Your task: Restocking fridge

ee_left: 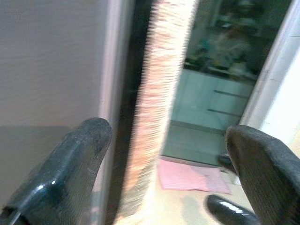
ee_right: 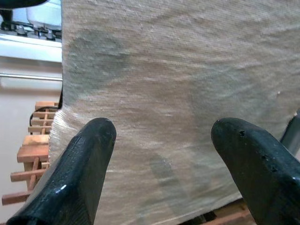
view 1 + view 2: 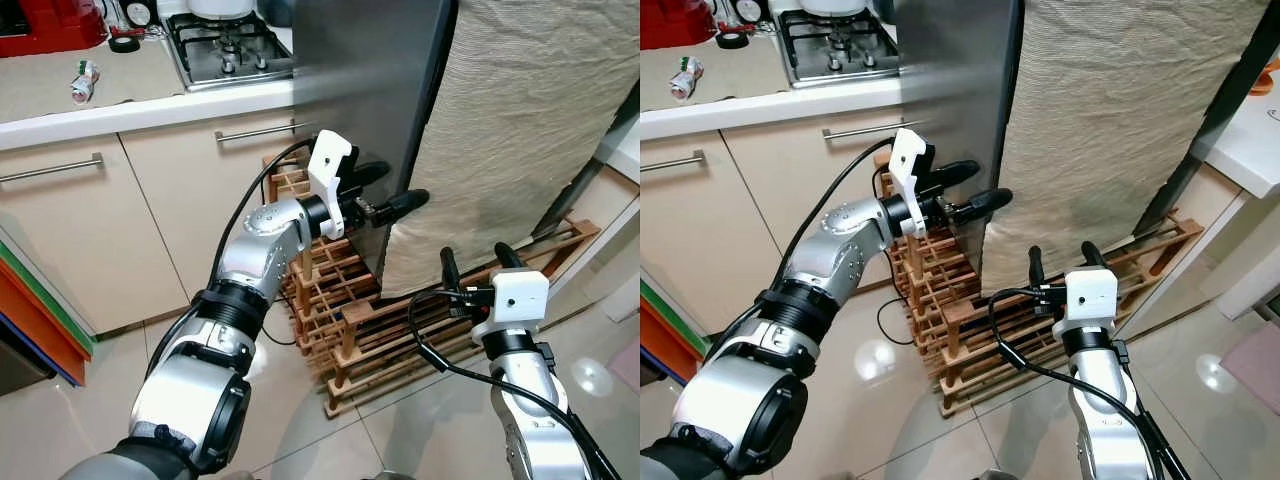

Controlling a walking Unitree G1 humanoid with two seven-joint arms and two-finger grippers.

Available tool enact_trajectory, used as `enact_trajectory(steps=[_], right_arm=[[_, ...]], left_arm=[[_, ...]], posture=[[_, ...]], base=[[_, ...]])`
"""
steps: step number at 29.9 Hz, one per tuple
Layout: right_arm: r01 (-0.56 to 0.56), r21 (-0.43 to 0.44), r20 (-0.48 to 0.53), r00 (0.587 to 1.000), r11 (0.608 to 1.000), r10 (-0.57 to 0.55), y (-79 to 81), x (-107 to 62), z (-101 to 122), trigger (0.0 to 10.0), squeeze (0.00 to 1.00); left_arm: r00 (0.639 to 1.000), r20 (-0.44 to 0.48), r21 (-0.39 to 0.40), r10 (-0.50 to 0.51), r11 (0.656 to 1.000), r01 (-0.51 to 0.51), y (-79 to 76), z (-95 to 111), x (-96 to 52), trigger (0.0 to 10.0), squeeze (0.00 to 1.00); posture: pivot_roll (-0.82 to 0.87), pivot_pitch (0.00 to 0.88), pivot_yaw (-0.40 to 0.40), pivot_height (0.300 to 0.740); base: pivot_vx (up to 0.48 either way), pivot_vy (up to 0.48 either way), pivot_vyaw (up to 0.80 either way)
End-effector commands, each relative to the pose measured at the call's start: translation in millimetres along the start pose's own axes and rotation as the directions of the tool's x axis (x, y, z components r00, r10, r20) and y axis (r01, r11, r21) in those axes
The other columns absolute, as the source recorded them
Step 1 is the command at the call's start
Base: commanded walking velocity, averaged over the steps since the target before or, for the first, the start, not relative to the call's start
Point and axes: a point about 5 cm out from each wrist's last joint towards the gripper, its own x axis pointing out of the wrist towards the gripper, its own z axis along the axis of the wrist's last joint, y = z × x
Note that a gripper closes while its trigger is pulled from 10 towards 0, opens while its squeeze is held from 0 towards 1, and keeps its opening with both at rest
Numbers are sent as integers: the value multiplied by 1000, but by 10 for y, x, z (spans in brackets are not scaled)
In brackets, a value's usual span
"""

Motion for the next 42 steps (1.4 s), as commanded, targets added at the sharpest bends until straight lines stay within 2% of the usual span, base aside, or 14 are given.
enact_trajectory(steps=[1, 7, 12, 16, 22, 24, 25, 26, 29, 32, 33, 36, 41, 42], right_arm=[[11, 6, 25, 1000, 1000, -11, -23, 23, 37, 10000, 0], [1, 13, 28, 1000, 1000, -2, -16, 35, 23, 10000, 0], [-11, 16, -9, 1000, 1000, 11, -48, -19, -81, 10000, 0], [-33, -8, -111, 993, 999, 31, -89, -209, -350, 10000, 0], [-34, -10, -182, 983, 999, 31, -118, -305, -553, 10000, 0], [-45, 2, -205, 978, 999, 45, -106, -327, -609, 10000, 0], [-83, 39, -298, 950, 996, 90, -62, -410, -792, 10000, 0], [-86, 55, -336, 937, 995, 99, -60, -454, -872, 10000, 0], [-83, 60, -389, 916, 995, 99, -71, -513, -984, 10000, 0], [-56, 46, -417, 906, 997, 71, -116, -525, -1069, 10000, 0], [-56, 46, -417, 906, 997, 71, -116, -525, -1069, 10000, 0], [-68, 50, -412, 907, 996, 83, -125, -550, -1074, 10000, 0], [-98, 31, -523, 847, 995, 100, -167, -743, -1257, 10000, 0], [-98, 31, -523, 847, 995, 100, -167, -743, -1257, 10000, 0]], left_arm=[[1000, -11, -3, -22, 1000, 22, -51, -33, 27, 10000, 0], [999, -24, 0, 27, 1000, -27, -99, -97, 137, 10000, 0], [993, -18, 7, 117, 993, -117, -69, -104, 184, 10000, 0], [988, -33, -4, 153, 988, -153, -67, -134, 221, 10000, 0], [989, -39, -7, 143, 990, -143, -111, -146, 271, 10000, 0], [991, -43, -11, 128, 992, -128, -142, -151, 298, 10000, 0], [994, -78, -7, 81, 997, -82, -247, -175, 384, 10000, 0], [994, -98, 9, 56, 998, -55, -309, -190, 429, 10000, 0], [994, -113, 18, 9, 1000, -7, -416, -204, 493, 10000, 0], [994, -71, 0, -86, 996, 86, -623, -120, 606, 10000, 0], [994, -71, 0, -86, 996, 86, -623, -120, 606, 10000, 0], [983, -26, -9, -181, 983, 181, -793, -14, 663, 10000, 0], [959, 28, -42, -283, 958, 284, -928, 103, 673, 10000, 0], [959, 28, -42, -283, 958, 284, -928, 103, 673, 10000, 0]], posture=[[-126, 0, -19, 732], [-126, 0, -15, 732], [-127, 0, -13, 732], [-135, 0, -9, 732], [-136, 0, -2, 732], [-136, 0, -2, 732], [-131, 0, -4, 732], [-130, 0, -3, 732], [-130, 0, -3, 732], [-131, 0, 4, 732], [-131, 0, 4, 732], [-130, 0, 3, 732], [-125, 0, 1, 732], [-125, 0, 1, 732]], base=[[0, 0, 0], [0, 0, 0], [0, 0, 0], [0, 0, 0], [0, 0, 0], [0, 0, 0], [0, 0, 0], [0, 0, 0], [0, 0, 0], [0, 0, 0], [0, 0, 0], [0, 0, 0], [0, 0, 0], [0, 0, 0]])
